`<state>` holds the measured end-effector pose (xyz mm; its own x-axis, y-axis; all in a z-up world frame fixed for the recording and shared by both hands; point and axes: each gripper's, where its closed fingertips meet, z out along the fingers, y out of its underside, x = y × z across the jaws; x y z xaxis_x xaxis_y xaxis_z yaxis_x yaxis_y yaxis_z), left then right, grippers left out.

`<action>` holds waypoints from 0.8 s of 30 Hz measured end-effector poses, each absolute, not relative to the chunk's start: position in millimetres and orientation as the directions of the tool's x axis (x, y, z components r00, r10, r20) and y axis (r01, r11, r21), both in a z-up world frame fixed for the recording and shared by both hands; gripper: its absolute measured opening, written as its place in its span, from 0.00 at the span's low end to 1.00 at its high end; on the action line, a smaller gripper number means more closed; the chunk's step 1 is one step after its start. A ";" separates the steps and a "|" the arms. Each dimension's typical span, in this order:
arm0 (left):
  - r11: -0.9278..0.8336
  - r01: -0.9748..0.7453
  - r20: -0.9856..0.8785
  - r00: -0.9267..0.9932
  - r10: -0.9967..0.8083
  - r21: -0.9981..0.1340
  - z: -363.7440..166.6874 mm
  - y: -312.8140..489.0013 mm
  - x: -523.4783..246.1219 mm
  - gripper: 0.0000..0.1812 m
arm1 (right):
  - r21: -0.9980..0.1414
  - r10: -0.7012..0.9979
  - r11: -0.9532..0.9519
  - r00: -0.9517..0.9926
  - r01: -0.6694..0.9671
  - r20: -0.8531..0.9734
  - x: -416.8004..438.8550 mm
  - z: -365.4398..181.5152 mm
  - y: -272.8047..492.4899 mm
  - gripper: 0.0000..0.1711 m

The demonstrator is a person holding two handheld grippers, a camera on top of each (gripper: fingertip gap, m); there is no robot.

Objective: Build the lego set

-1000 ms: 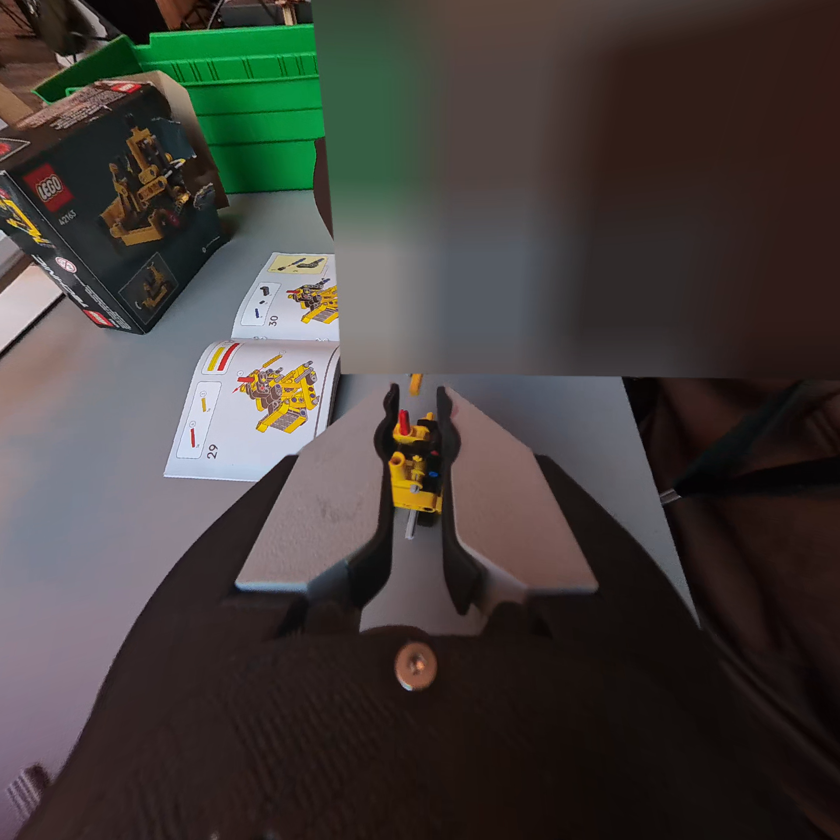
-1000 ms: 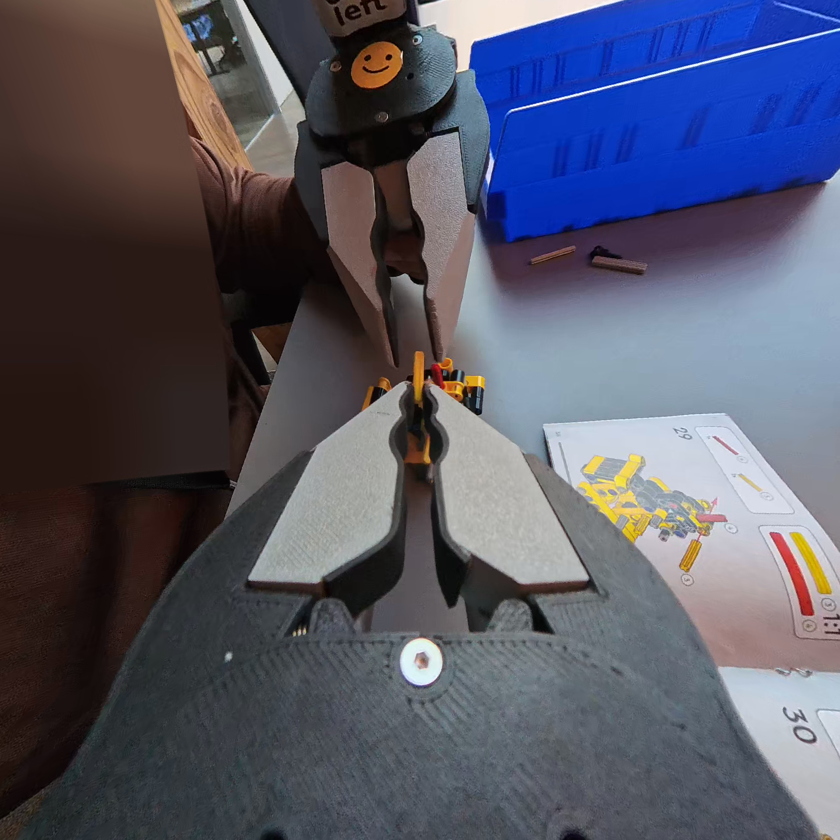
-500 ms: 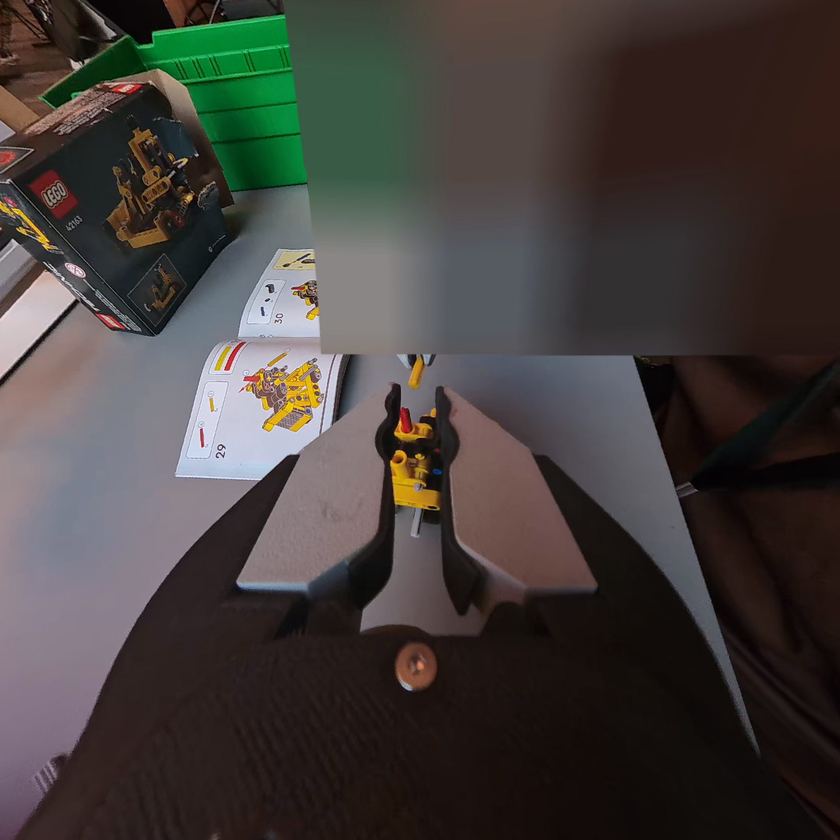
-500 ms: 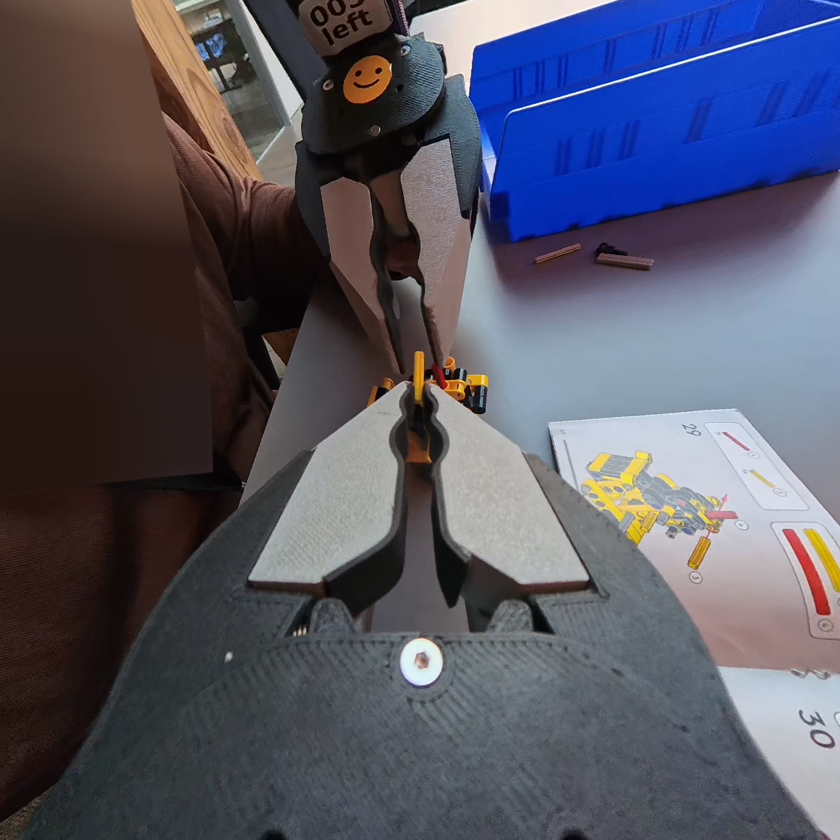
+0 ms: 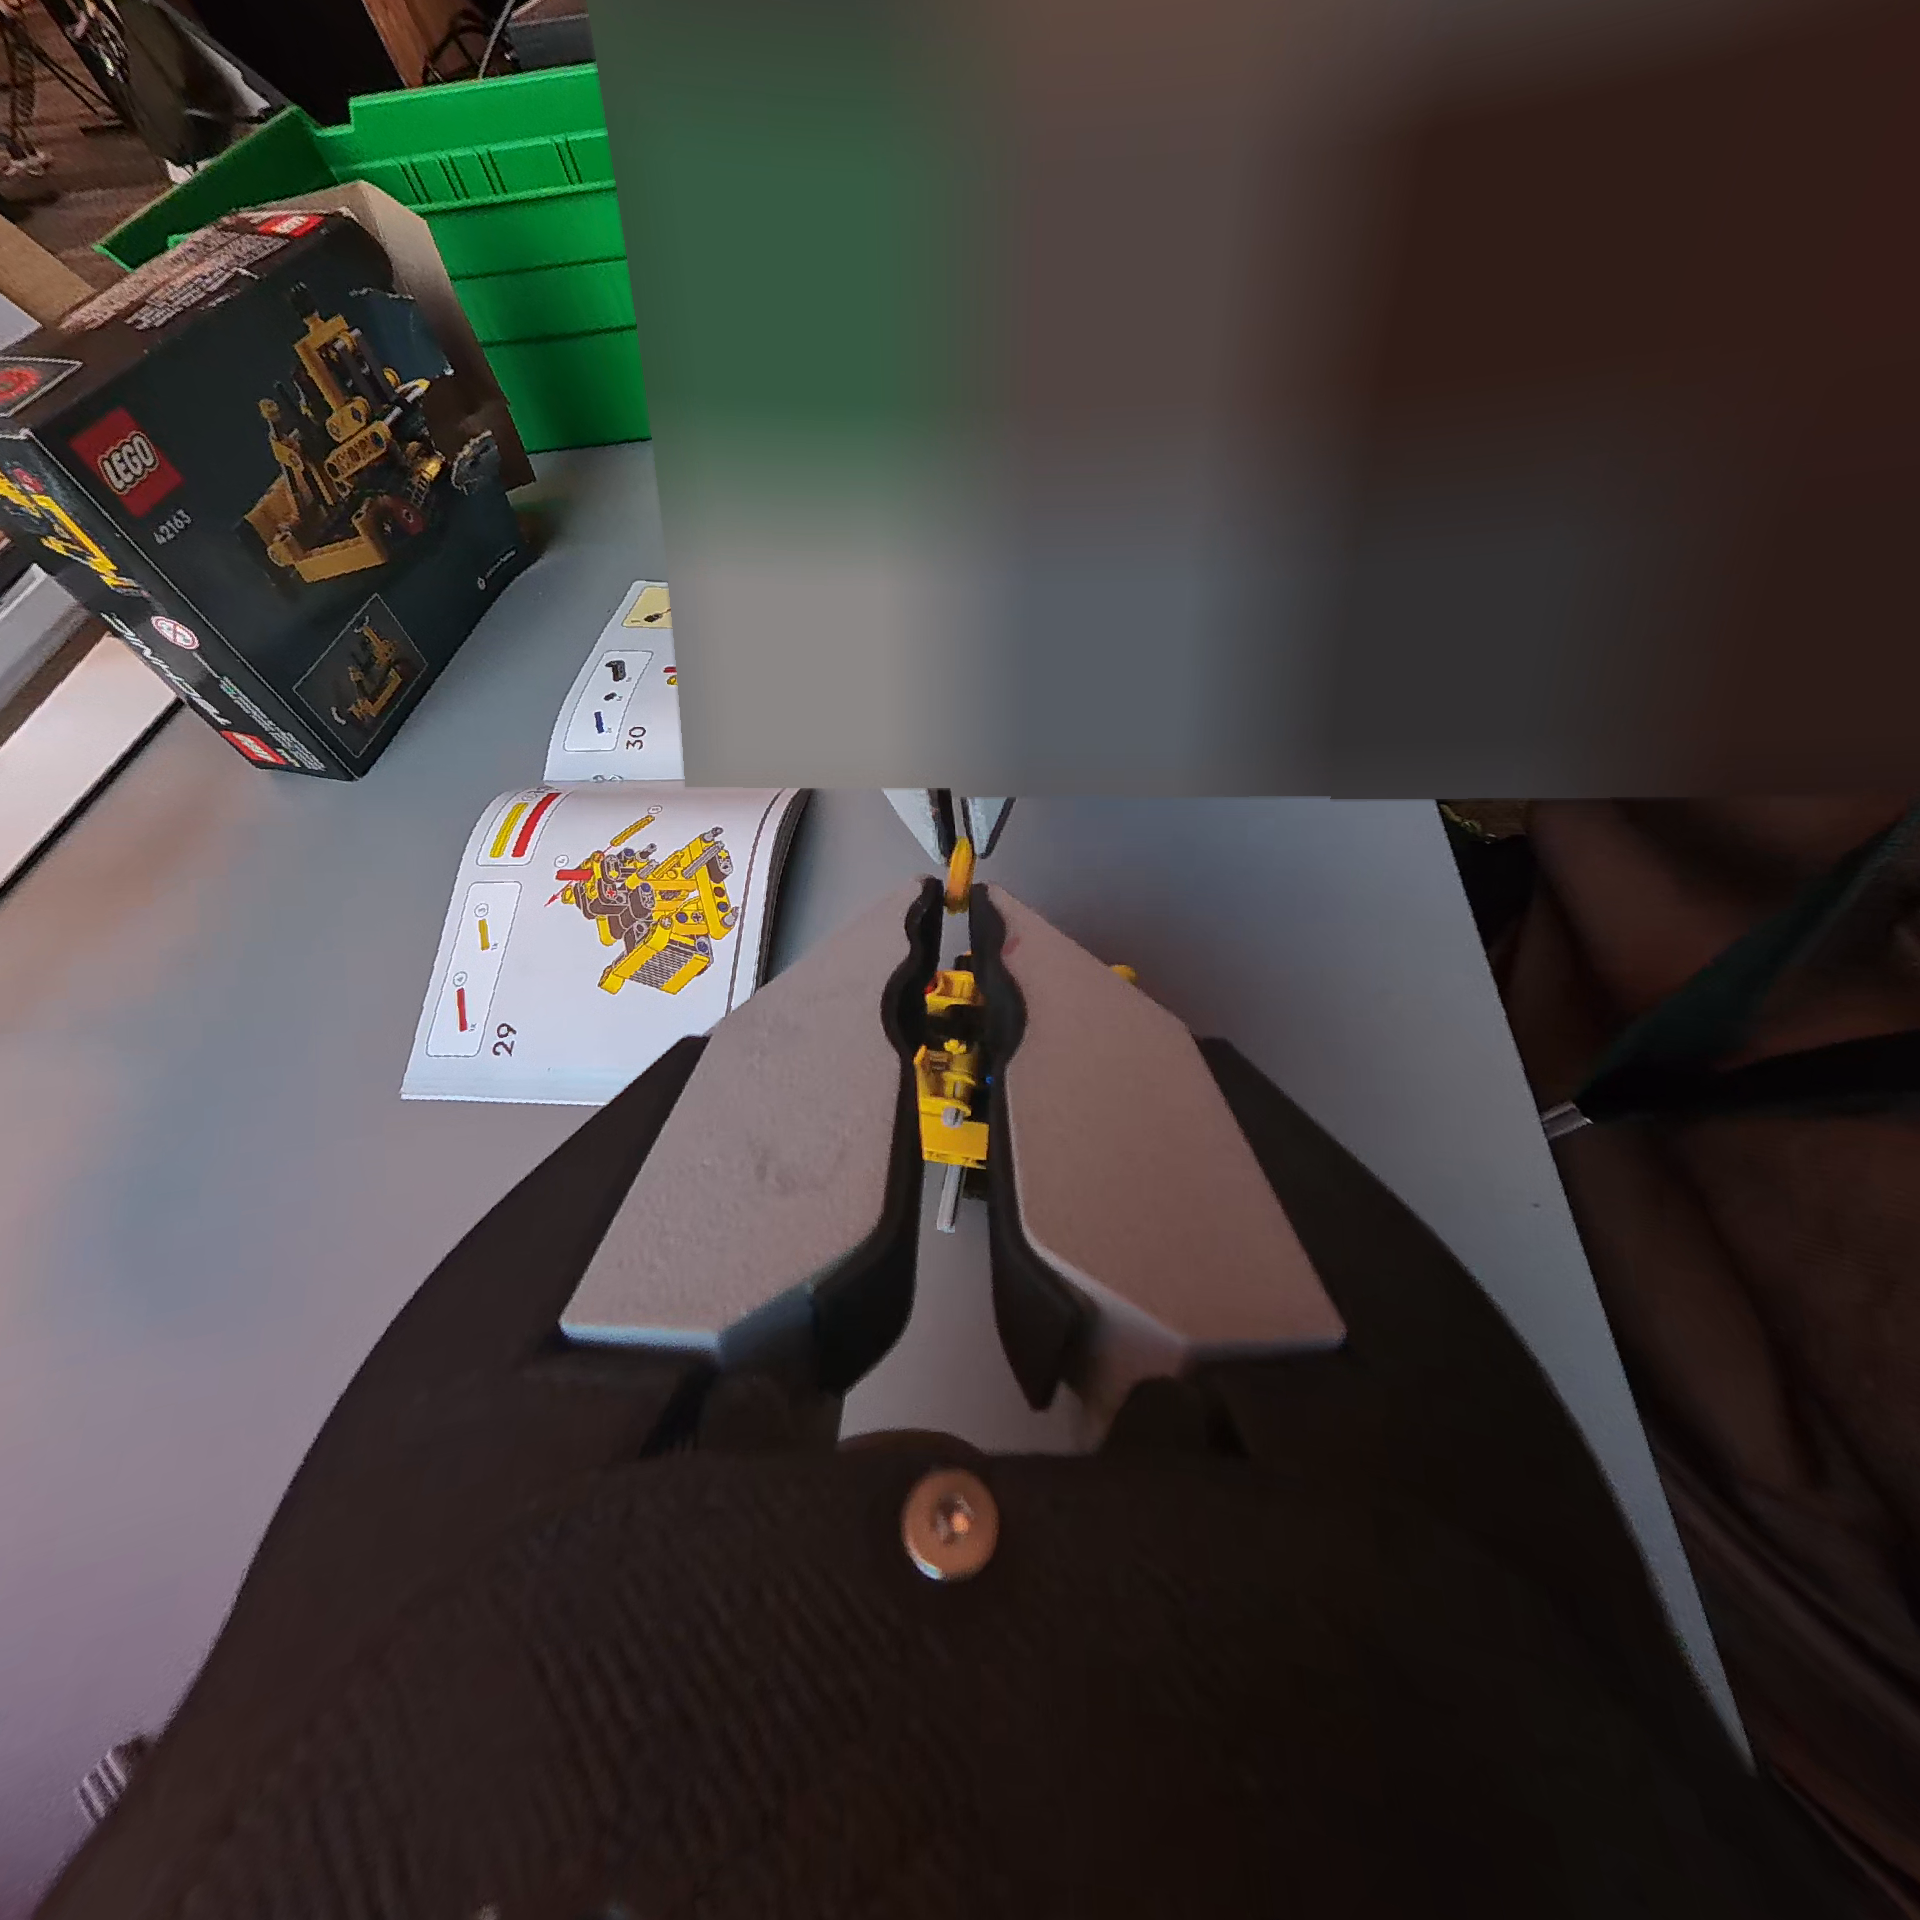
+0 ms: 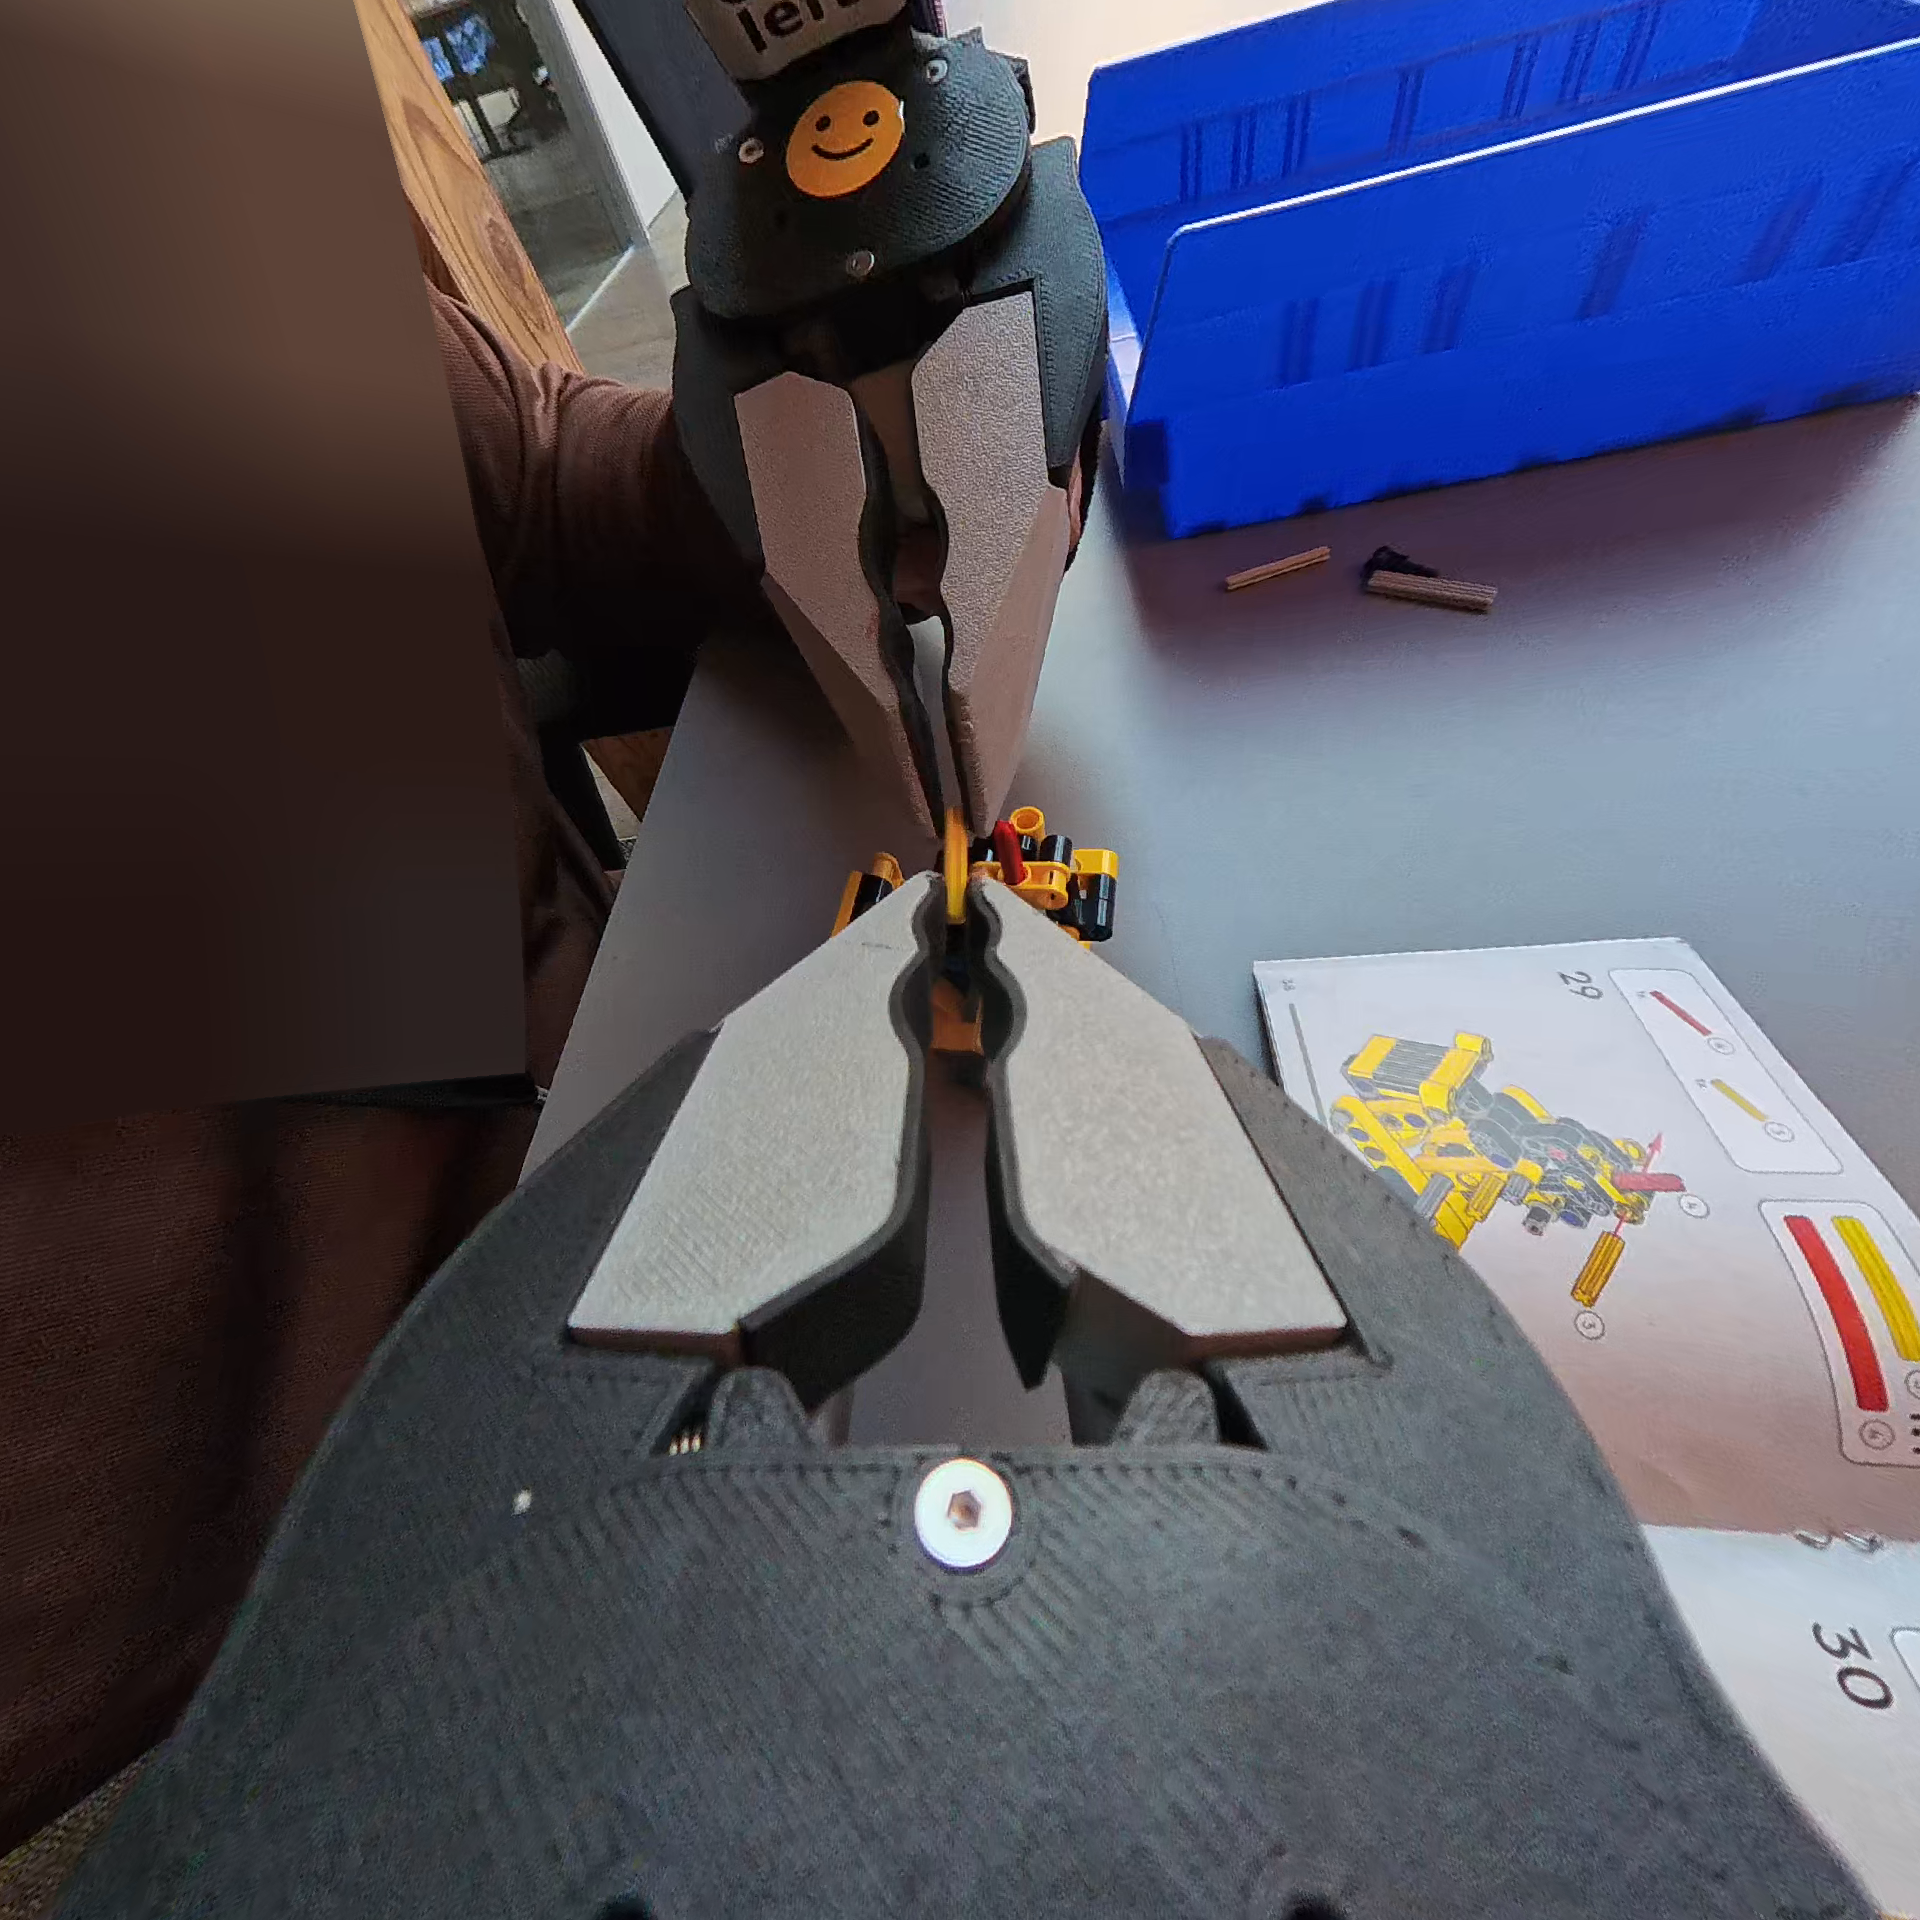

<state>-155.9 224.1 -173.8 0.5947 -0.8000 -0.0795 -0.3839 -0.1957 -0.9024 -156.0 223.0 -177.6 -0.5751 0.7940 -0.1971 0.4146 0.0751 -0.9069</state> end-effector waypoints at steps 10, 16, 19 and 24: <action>-0.289 -0.218 0.106 0.599 -0.794 -0.932 -167.8 226.8 -157.3 0.01 | -0.921 0.827 0.169 -0.558 0.349 -0.060 -157.8 -176.2 224.7 0.01; -0.344 -0.134 0.203 0.593 -0.779 -0.929 -166.0 228.9 -159.0 0.01 | -0.931 0.847 0.200 -0.532 0.304 0.008 -159.1 -169.4 228.1 0.00; -0.369 -0.134 0.218 0.605 -0.765 -0.920 -170.3 230.6 -159.4 0.01 | -0.935 0.855 0.193 -0.519 0.297 0.011 -160.2 -167.2 229.9 0.00; -0.409 -0.104 0.272 0.597 -0.754 -0.906 -173.7 231.2 -159.0 0.00 | -0.932 0.862 0.204 -0.507 0.299 0.026 -161.5 -169.2 231.5 0.00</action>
<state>-159.0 231.2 -173.7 0.5975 -0.7542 0.2724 -0.1037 -0.4095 -0.9064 -161.5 231.5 -169.2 -0.5070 0.8615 0.0258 0.2994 0.2041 -0.9320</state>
